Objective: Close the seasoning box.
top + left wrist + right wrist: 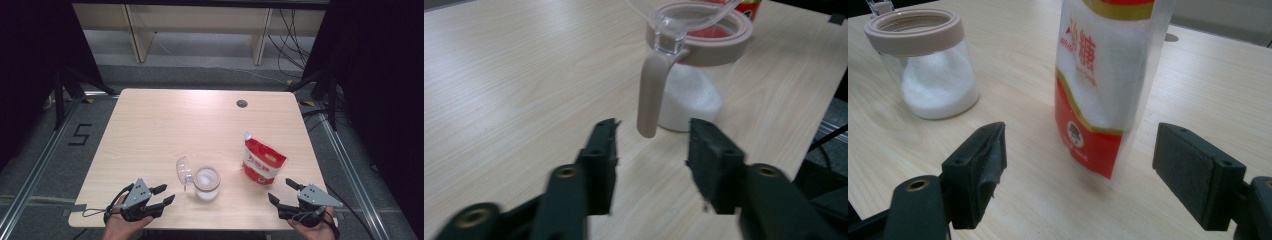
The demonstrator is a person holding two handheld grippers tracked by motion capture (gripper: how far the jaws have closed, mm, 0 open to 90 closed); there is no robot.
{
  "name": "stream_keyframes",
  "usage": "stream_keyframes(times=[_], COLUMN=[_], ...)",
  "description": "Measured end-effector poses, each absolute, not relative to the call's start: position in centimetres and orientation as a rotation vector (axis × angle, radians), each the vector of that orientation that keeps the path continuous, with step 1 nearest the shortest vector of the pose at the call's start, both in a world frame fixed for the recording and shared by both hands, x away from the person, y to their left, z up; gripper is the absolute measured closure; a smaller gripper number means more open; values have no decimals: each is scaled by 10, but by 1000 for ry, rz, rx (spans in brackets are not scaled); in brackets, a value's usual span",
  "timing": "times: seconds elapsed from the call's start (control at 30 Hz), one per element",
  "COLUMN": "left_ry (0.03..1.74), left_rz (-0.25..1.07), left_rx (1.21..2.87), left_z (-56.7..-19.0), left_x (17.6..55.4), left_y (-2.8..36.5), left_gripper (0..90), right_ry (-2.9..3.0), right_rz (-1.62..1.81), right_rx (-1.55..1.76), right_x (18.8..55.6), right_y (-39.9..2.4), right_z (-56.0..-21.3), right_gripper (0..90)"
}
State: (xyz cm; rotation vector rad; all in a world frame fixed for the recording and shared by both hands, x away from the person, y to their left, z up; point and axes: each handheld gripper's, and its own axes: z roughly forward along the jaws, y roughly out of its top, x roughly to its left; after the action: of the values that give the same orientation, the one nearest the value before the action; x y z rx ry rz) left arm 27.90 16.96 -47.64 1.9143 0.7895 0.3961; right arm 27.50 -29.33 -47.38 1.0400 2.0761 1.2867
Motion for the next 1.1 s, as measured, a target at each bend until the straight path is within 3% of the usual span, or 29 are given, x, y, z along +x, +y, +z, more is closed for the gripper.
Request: stream_keyframes(times=[0.17, 0.3, 1.1], left_ry=[771, 761, 690], left_rz=[407, 419, 441], left_rx=[1927, 1931, 1929], left_z=[-472, -469, -449], left_x=[278, 279, 291], left_y=[166, 164, 145], left_gripper=[819, 892, 894], right_ry=[2072, 2075, 2101], right_rz=[1288, 1289, 1275], right_rx=[1042, 1068, 1033], right_x=[273, 271, 273], right_y=[-293, -292, -291], right_z=[-474, -474, -475], right_gripper=[230, 233, 246])
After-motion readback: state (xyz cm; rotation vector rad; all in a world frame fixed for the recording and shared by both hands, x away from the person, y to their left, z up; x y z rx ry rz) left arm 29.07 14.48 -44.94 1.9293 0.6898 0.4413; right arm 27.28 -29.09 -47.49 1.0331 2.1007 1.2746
